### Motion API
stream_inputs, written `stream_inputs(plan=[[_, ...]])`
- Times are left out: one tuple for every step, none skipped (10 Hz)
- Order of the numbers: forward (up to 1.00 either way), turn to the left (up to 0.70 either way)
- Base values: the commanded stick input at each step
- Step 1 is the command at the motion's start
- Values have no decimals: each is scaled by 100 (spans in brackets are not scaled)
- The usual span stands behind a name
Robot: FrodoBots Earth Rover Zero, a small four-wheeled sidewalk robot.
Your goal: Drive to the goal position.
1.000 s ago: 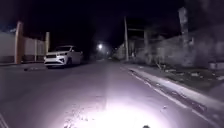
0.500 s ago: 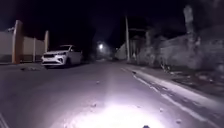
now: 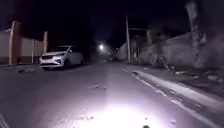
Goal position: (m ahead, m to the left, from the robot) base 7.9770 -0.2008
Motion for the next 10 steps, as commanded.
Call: stream_inputs(plan=[[70, 0], [70, 0], [70, 0], [70, 0], [70, 0], [70, 0], [70, 0], [70, 0], [70, 0], [70, 0]])
